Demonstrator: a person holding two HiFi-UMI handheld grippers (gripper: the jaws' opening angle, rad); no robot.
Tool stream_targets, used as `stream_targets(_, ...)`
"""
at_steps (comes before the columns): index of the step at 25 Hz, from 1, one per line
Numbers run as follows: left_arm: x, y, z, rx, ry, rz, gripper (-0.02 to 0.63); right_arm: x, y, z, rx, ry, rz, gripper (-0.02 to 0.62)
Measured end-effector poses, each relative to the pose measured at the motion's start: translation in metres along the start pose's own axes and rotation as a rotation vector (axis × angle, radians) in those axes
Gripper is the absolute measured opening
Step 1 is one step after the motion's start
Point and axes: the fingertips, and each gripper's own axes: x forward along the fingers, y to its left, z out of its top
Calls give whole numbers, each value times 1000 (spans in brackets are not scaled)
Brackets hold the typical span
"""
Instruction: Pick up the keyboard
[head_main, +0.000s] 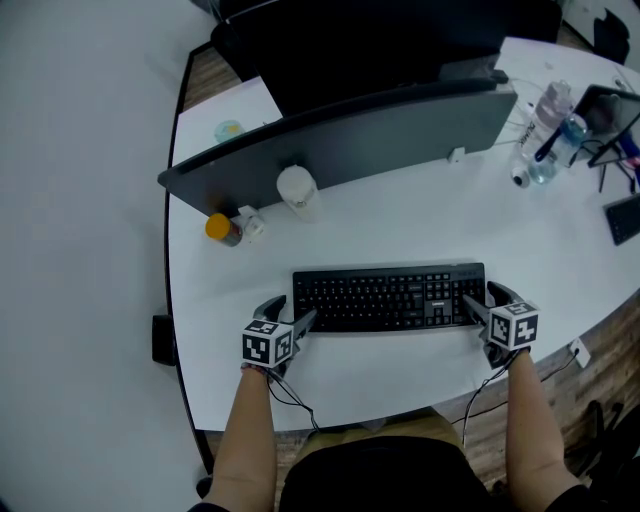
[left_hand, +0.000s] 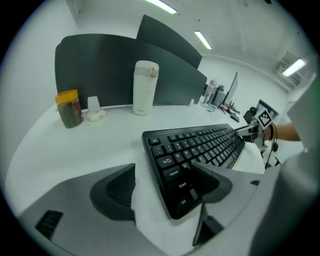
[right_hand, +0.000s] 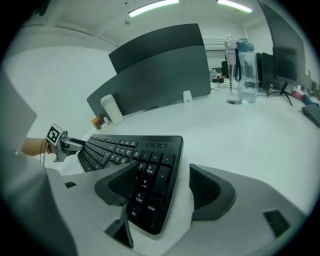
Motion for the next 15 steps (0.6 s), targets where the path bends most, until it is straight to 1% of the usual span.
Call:
stream_targets(2, 2, 1, -3, -72, -18, -25, 356, 0, -3, -2, 51, 7, 19, 304)
stream_targets(3, 3, 1, -3, -86, -25, -31, 356, -1, -4, -2, 62, 11, 23, 305)
stream_targets(9, 1, 1, -3, -80, -20, -31, 356, 0, -3, -2, 67, 20, 26, 305)
stream_targets(11, 4, -5, -1, -92, -14, -50, 350, 1, -1, 0, 76, 19, 26, 304)
stream_targets(12, 5, -9, 0, -107, -8, -66, 242, 2, 1, 0, 87, 21, 29, 302)
stream_targets(13, 7, -12, 1, -118, -1, -79, 235, 3, 2, 1, 99, 22, 30, 291)
stream_targets(15, 9, -13, 2, -122, 10, -90, 236, 2, 2, 0, 111, 20, 35, 291)
